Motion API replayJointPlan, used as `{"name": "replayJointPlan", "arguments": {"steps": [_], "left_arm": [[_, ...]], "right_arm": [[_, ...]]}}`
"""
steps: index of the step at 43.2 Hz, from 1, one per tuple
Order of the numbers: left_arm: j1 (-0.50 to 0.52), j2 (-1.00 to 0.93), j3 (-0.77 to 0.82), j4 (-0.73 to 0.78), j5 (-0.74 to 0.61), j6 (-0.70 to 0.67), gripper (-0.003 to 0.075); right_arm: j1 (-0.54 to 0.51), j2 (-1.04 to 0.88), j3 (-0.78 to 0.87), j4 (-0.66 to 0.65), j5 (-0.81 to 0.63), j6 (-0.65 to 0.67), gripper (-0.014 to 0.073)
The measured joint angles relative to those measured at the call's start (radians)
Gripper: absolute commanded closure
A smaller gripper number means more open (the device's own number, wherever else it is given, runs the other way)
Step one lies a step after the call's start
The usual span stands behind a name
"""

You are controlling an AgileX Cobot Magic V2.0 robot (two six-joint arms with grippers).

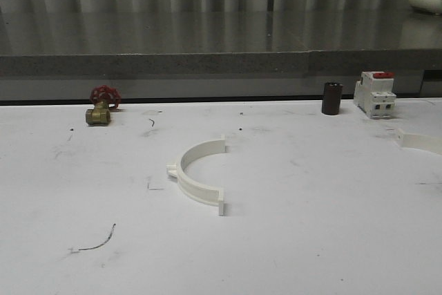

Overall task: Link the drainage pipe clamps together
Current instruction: 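Grasp the other white clamp half at its end tab with the right gripper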

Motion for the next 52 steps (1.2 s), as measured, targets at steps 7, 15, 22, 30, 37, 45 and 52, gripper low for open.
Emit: {"name": "replayJointPlan", "arguments": {"steps": [7, 15, 22, 30, 37, 45, 52], "left_arm": [[0.000, 0.000, 0.000, 0.000, -0.002, 0.002, 0.0447], [0.000, 0.000, 0.000, 0.000, -0.002, 0.002, 0.0447], [0.000, 0.000, 0.000, 0.000, -0.002, 0.002, 0.0447], [0.000, 0.000, 0.000, 0.000, -0.002, 0.002, 0.0447], [0.000, 0.000, 0.000, 0.000, -0.002, 0.002, 0.0447], [0.000, 0.000, 0.000, 0.000, -0.002, 0.002, 0.0447], [0.000, 0.000, 0.000, 0.000, -0.002, 0.002, 0.0447]], "right_arm": [[0.000, 0.122, -0.039, -0.008, -0.019, -0.001, 0.0064], [0.000, 0.218, -0.050, -0.015, -0.061, -0.001, 0.0064], [0.000, 0.261, -0.051, -0.017, -0.087, -0.002, 0.0069], [0.000, 0.272, -0.052, -0.017, -0.111, -0.002, 0.0122], [0.000, 0.274, -0.053, -0.017, -0.127, -0.002, 0.0127], [0.000, 0.280, -0.054, -0.019, -0.130, -0.002, 0.0127], [0.000, 0.306, -0.057, -0.021, -0.115, -0.002, 0.0127]]}}
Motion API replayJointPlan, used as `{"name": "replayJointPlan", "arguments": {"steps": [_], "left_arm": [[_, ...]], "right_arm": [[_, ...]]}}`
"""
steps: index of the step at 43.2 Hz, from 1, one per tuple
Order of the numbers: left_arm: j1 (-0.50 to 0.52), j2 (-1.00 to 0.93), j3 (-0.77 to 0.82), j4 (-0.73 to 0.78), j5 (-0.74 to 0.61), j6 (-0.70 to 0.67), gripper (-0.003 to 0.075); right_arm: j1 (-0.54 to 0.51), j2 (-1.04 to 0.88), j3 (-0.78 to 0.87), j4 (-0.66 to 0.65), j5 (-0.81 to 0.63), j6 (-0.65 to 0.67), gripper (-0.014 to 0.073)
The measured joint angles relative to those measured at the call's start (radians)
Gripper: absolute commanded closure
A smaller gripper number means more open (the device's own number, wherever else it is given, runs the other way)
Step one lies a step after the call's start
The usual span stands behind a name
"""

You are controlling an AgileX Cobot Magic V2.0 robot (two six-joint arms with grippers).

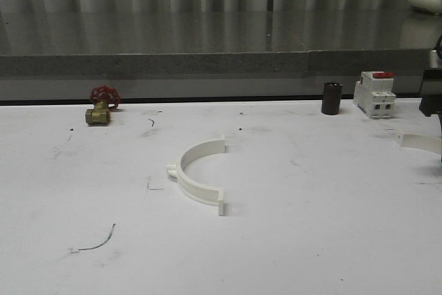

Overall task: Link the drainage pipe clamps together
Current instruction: 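Grasp the other white clamp half at its end tab with the right gripper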

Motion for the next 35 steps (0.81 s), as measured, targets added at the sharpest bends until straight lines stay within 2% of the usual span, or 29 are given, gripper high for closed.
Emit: {"name": "replayJointPlan", "arguments": {"steps": [4, 12, 17, 35], "left_arm": [[0.000, 0.000, 0.000, 0.000, 0.000, 0.000, 0.0447], [0.000, 0.000, 0.000, 0.000, 0.000, 0.000, 0.0447], [0.000, 0.000, 0.000, 0.000, 0.000, 0.000, 0.0447], [0.000, 0.000, 0.000, 0.000, 0.000, 0.000, 0.0447]], "right_arm": [[0.000, 0.000, 0.000, -0.002, 0.000, 0.000, 0.0144], [0.000, 0.000, 0.000, -0.010, 0.002, 0.000, 0.0363], [-0.002, 0.000, 0.000, -0.011, 0.003, 0.000, 0.0426], [-0.002, 0.000, 0.000, -0.011, 0.009, 0.000, 0.0432]]}}
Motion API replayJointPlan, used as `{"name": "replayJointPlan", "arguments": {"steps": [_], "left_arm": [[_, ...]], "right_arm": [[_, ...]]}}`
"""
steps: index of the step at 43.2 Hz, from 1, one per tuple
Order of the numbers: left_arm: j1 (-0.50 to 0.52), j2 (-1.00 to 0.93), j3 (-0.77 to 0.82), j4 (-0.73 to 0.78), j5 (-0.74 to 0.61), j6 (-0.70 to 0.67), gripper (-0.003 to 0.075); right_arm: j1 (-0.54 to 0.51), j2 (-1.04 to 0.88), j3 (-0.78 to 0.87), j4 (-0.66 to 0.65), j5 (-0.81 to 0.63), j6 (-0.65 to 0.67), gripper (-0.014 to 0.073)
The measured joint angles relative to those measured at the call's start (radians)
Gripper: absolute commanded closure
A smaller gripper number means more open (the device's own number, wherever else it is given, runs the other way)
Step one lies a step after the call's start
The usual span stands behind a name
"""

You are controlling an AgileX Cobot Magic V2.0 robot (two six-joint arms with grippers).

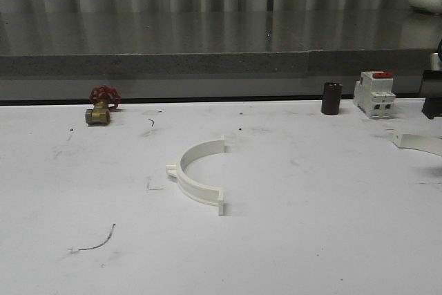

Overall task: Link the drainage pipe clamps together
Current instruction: 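Grasp the other white clamp half at its end tab with the right gripper, then lift the clamp half and carry it toward the placed half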

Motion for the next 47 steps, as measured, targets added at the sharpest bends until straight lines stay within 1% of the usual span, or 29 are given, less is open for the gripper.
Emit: {"name": "replayJointPlan", "arguments": {"steps": [6, 10, 17, 20, 26, 33, 41, 47], "left_arm": [[0.000, 0.000, 0.000, 0.000, 0.000, 0.000, 0.0447], [0.000, 0.000, 0.000, 0.000, 0.000, 0.000, 0.0447], [0.000, 0.000, 0.000, 0.000, 0.000, 0.000, 0.0447], [0.000, 0.000, 0.000, 0.000, 0.000, 0.000, 0.0447], [0.000, 0.000, 0.000, 0.000, 0.000, 0.000, 0.0447], [0.000, 0.000, 0.000, 0.000, 0.000, 0.000, 0.0447], [0.000, 0.000, 0.000, 0.000, 0.000, 0.000, 0.0447], [0.000, 0.000, 0.000, 0.000, 0.000, 0.000, 0.0447]], "right_arm": [[0.007, -0.005, -0.001, 0.026, 0.034, 0.000, 0.0432], [0.041, -0.037, -0.001, 0.038, 0.055, 0.000, 0.0432], [0.146, -0.113, -0.001, 0.077, 0.069, 0.007, 0.0432], [0.208, -0.130, -0.001, 0.088, 0.076, 0.037, 0.0429], [0.322, -0.137, -0.001, 0.094, 0.082, 0.122, 0.0429], [0.449, -0.137, -0.025, 0.098, 0.084, 0.258, 0.0429], [0.532, -0.125, -0.095, 0.101, 0.093, 0.417, 0.0429], [0.570, -0.084, -0.136, 0.101, 0.112, 0.492, 0.0429]]}}
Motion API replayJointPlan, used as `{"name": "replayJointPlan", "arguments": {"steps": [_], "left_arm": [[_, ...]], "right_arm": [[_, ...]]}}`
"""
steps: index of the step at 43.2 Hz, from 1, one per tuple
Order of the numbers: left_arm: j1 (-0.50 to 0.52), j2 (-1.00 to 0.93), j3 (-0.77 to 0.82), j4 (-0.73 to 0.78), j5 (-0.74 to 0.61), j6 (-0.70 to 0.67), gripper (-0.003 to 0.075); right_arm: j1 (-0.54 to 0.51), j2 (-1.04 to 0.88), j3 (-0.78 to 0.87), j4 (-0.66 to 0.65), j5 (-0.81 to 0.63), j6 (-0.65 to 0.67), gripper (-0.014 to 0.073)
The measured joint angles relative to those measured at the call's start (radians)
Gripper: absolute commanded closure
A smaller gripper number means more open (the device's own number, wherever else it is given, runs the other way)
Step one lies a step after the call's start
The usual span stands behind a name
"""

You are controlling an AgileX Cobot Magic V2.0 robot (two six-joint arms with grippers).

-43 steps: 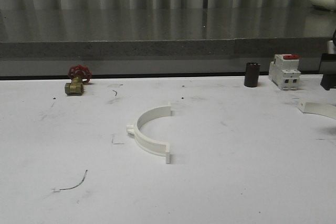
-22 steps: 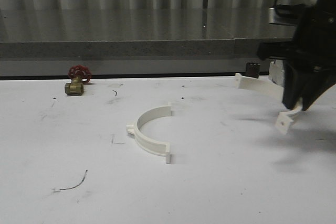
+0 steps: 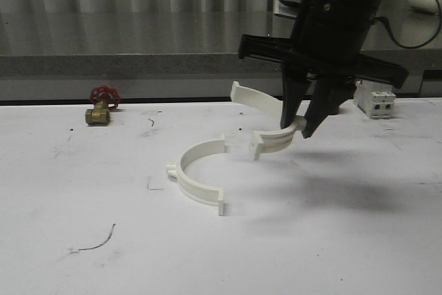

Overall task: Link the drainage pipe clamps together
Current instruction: 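Lift the clamp half and carry it toward the placed half, then lower it and press its tabs against the placed half's tabs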

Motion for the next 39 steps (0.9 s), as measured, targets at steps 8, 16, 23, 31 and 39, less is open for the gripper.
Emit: {"name": "replayJointPlan", "arguments": {"steps": [8, 16, 23, 31, 39], "left_arm": [[0.000, 0.000, 0.000, 0.000, 0.000, 0.000, 0.0447], [0.000, 0.000, 0.000, 0.000, 0.000, 0.000, 0.0447], [0.000, 0.000, 0.000, 0.000, 0.000, 0.000, 0.0447], [0.000, 0.000, 0.000, 0.000, 0.000, 0.000, 0.0447], [0.000, 0.000, 0.000, 0.000, 0.000, 0.000, 0.0447]], "right_arm": [[0.013, 0.062, -0.049, 0.004, 0.006, 0.043, 0.0429], [0.013, 0.110, -0.068, -0.005, 0.006, 0.052, 0.0429], [0.013, 0.139, -0.068, -0.014, 0.000, 0.055, 0.0429], [0.013, 0.151, -0.070, -0.016, -0.007, 0.068, 0.0429], [0.013, 0.180, -0.070, -0.018, -0.013, 0.087, 0.0429]]}}
